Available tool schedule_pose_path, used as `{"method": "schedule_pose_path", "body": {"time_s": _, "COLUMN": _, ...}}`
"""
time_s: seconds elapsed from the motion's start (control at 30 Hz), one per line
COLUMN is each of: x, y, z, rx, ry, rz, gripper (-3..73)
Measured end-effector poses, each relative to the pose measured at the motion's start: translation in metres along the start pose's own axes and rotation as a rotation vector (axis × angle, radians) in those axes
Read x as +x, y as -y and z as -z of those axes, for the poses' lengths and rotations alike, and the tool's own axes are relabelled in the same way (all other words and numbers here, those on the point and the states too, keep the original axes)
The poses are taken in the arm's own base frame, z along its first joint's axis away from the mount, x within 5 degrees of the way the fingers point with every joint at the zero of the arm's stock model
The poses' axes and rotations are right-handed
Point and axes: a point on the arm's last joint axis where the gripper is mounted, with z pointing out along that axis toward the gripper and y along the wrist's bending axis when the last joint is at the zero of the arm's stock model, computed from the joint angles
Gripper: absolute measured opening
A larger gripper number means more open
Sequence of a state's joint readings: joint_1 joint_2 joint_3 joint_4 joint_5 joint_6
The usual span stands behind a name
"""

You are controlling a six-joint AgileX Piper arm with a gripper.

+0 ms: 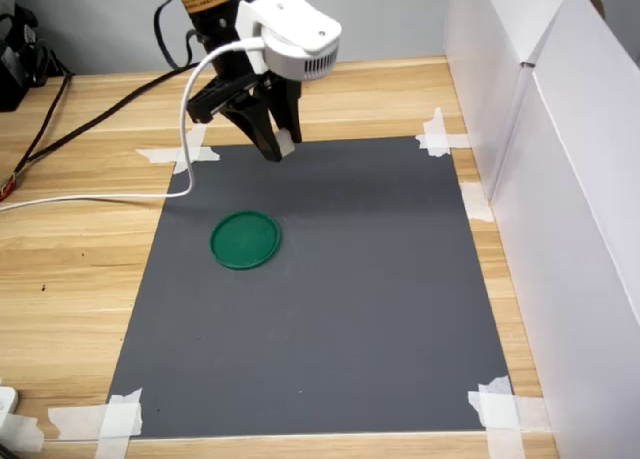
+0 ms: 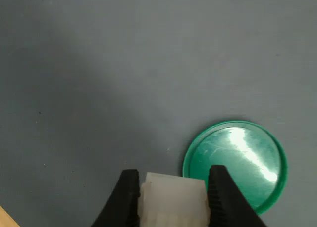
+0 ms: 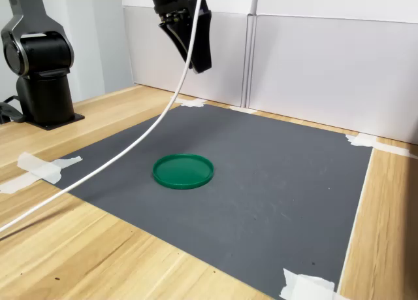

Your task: Grasp a white terminal and put it in the green lid.

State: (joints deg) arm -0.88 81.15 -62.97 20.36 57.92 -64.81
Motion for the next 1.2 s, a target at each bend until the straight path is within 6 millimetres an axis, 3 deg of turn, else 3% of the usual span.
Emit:
{"method": "schedule_pose_path", "body": {"time_s": 0.6, "x": 0.011, "y": 0.020, "z": -0.048, "rx": -0.049, "ry": -0.114, "rz": -0.012, "gripper": 31.4}}
{"method": "schedule_pose_path", "body": {"time_s": 1.2, "x": 0.035, "y": 0.044, "z": -0.064, "rx": 0.032, "ry": -0.220, "rz": -0.020, "gripper": 31.4}}
